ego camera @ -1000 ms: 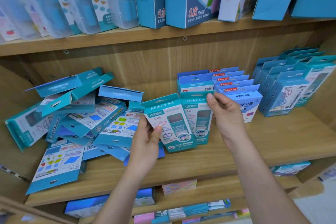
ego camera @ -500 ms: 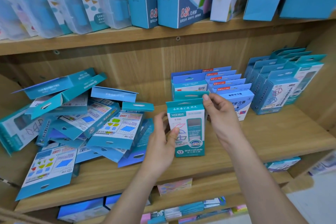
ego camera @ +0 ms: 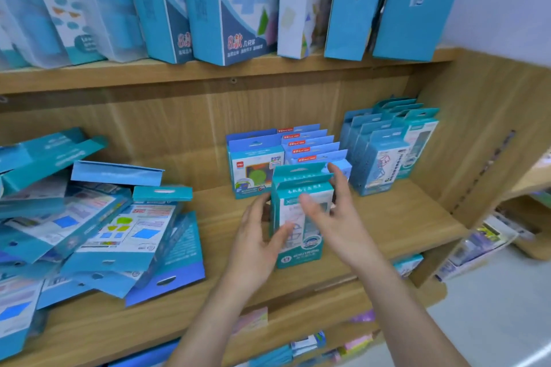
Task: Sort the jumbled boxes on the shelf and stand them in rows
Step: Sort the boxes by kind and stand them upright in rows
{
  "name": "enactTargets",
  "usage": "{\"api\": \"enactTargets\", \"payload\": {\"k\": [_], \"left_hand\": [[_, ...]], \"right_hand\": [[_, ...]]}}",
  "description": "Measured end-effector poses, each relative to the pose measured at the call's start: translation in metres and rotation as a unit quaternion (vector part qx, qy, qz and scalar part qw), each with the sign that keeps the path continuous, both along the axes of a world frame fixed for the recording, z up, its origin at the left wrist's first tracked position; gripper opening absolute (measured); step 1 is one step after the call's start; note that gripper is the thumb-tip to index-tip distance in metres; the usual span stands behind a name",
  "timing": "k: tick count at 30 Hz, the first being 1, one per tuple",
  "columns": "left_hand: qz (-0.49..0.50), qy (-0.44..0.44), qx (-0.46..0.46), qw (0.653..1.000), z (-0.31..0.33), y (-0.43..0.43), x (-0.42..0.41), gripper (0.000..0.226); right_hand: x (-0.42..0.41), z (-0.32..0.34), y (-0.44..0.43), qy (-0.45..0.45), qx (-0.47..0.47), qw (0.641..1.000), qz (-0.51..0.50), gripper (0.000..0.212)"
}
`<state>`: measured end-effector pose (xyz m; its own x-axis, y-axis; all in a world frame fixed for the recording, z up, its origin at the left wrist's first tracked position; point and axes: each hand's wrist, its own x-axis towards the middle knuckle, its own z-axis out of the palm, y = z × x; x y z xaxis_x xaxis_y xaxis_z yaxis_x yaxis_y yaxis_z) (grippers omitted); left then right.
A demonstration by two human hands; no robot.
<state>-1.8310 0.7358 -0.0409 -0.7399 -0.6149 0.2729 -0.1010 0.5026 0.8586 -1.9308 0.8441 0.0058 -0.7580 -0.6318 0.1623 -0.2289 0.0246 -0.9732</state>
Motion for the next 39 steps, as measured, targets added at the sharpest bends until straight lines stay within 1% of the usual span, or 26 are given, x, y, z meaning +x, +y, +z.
{"api": "enactTargets", "payload": {"k": [1, 2, 4, 6, 8, 10, 14, 17, 19, 21, 23, 24, 26, 29, 32, 34, 37, 39], "left_hand": [[0.001, 0.0, -0.006, 1.0, -0.003, 0.005, -0.003, 0.062], [-0.001, -0.003, -0.013, 1.0, -0.005, 0.011, -0.006, 0.065], [0.004, -0.016, -0.019, 1.0, -0.007, 0.023, -0.013, 0.07], [0.015, -0.031, -0.021, 0.999, -0.01, 0.036, -0.026, 0.07], [0.028, -0.034, -0.041, 0.998, -0.01, 0.052, -0.044, 0.068], [0.032, -0.04, -0.056, 0.997, -0.009, 0.071, -0.067, 0.065], [0.021, -0.038, -0.033, 0.999, -0.005, 0.108, -0.121, 0.067], [0.006, -0.026, -0.031, 0.999, -0.008, 0.132, -0.162, 0.066], [-0.018, -0.021, -0.028, 0.999, -0.007, 0.145, -0.187, 0.065], [-0.04, -0.03, -0.054, 0.997, -0.009, 0.153, -0.211, 0.061], [-0.046, -0.059, -0.104, 0.992, -0.012, 0.156, -0.233, 0.059], [-0.05, -0.071, -0.115, 0.99, -0.014, 0.157, -0.242, 0.059], [-0.061, -0.081, -0.116, 0.988, -0.018, 0.16, -0.258, 0.06], [-0.057, -0.088, -0.127, 0.986, -0.02, 0.163, -0.275, 0.054], [-0.044, -0.082, -0.077, 0.993, -0.016, 0.16, -0.285, 0.046], [-0.047, -0.073, -0.057, 0.995, -0.014, 0.157, -0.289, 0.042], [-0.044, -0.104, -0.096, 0.989, -0.007, 0.152, -0.294, 0.044], [-0.03, -0.148, -0.154, 0.976, -0.001, 0.149, -0.294, 0.045]], "right_hand": [[0.004, -0.005, 0.0, 0.031, 0.009, 0.999, -0.019, 0.099], [0.008, -0.009, 0.0, 0.064, 0.015, 0.997, -0.045, 0.109], [0.013, -0.015, 0.002, 0.143, 0.02, 0.985, -0.094, 0.117], [0.004, -0.02, 0.01, 0.192, 0.014, 0.973, -0.125, 0.122], [-0.015, -0.022, 0.023, 0.201, 0.027, 0.968, -0.148, 0.125], [-0.039, -0.022, 0.037, 0.203, 0.039, 0.962, -0.181, 0.124], [-0.088, -0.016, 0.07, 0.203, 0.045, 0.951, -0.23, 0.12], [-0.125, -0.015, 0.096, 0.209, 0.064, 0.944, -0.247, 0.121], [-0.147, -0.013, 0.11, 0.197, 0.073, 0.944, -0.256, 0.121], [-0.168, -0.013, 0.122, 0.184, 0.078, 0.943, -0.265, 0.122], [-0.186, -0.013, 0.13, 0.177, 0.082, 0.94, -0.279, 0.123], [-0.193, -0.012, 0.133, 0.174, 0.085, 0.938, -0.288, 0.123], [-0.205, -0.011, 0.136, 0.18, 0.097, 0.931, -0.302, 0.121], [-0.21, -0.013, 0.138, 0.204, 0.115, 0.923, -0.306, 0.119], [-0.207, -0.023, 0.142, 0.24, 0.136, 0.913, -0.3, 0.113], [-0.203, -0.029, 0.146, 0.265, 0.143, 0.906, -0.299, 0.102], [-0.198, -0.038, 0.149, 0.275, 0.145, 0.909, -0.279, 0.079], [-0.196, -0.043, 0.149, 0.236, 0.146, 0.931, -0.238, 0.07]]}}
